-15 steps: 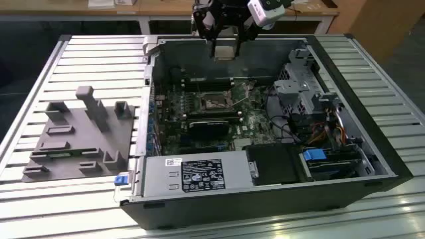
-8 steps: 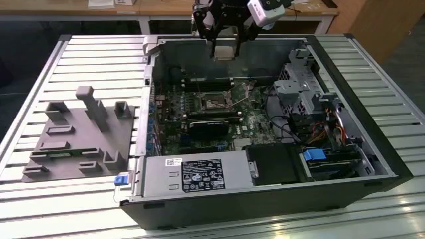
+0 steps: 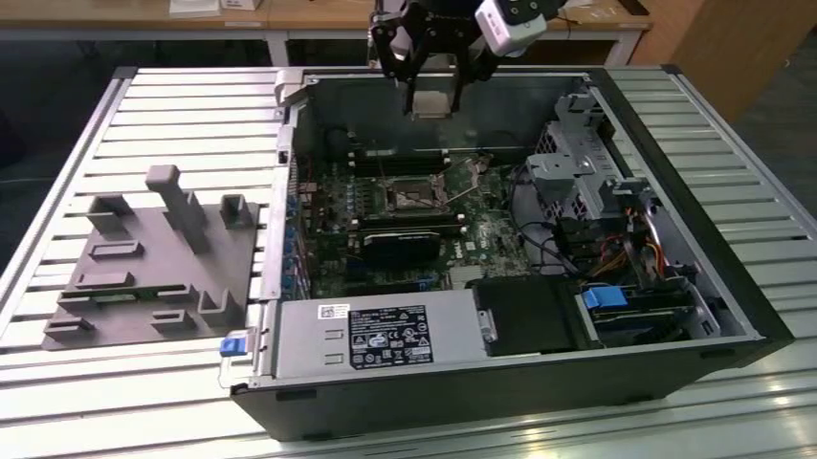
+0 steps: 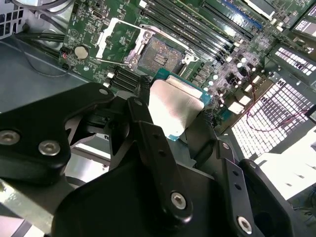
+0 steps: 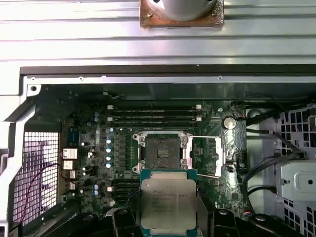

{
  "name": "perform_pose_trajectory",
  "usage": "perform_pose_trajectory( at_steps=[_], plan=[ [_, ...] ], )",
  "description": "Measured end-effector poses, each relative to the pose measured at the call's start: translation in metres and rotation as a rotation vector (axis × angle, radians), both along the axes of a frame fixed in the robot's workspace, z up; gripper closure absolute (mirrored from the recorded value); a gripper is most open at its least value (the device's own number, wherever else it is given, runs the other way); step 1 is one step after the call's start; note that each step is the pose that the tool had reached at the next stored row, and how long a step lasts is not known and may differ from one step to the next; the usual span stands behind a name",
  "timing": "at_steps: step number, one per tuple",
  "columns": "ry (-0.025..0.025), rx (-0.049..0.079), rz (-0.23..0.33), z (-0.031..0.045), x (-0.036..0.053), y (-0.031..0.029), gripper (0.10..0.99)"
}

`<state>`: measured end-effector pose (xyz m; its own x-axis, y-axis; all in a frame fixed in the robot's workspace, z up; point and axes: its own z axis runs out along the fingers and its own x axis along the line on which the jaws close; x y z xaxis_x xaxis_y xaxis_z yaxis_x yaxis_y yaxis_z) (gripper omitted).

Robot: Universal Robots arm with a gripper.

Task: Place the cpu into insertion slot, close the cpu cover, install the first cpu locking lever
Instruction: 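Place the cpu into insertion slot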

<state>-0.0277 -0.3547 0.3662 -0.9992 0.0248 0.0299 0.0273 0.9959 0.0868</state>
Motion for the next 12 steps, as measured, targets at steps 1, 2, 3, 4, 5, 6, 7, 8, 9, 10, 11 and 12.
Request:
perform_pose_trajectory(
  at_steps=[1, 2, 3, 4, 5, 6, 7, 8, 9, 10, 11, 12],
  plan=[
    [0.0, 0.0, 0.0, -0.0006, 0.0, 0.0, 0.549],
    [0.0, -0.001, 0.0, -0.0012, 0.0, 0.0, 0.549],
    [0.0, -0.001, 0.0, -0.0017, 0.0, 0.0, 0.549],
    [0.0, -0.002, 0.0, -0.0022, 0.0, 0.0, 0.549],
    [0.0, -0.002, 0.0, -0.0027, 0.0, 0.0, 0.549],
    [0.0, -0.003, 0.0, -0.0031, 0.0, 0.0, 0.549],
    [-0.0001, -0.004, 0.0, -0.0035, 0.0, 0.0, 0.549],
    [-0.0001, -0.005, 0.0, -0.0039, 0.0, 0.0, 0.549],
    [-0.0001, -0.006, 0.0, -0.0043, 0.0, 0.0, 0.549],
    [-0.0002, -0.007, 0.0, -0.0047, 0.0, 0.0, 0.549],
    [-0.0001, -0.009, 0.0, -0.0051, 0.0, 0.0, 0.549],
    [-0.0002, -0.01, 0.0, -0.0055, 0.0, 0.0, 0.549]
  ],
)
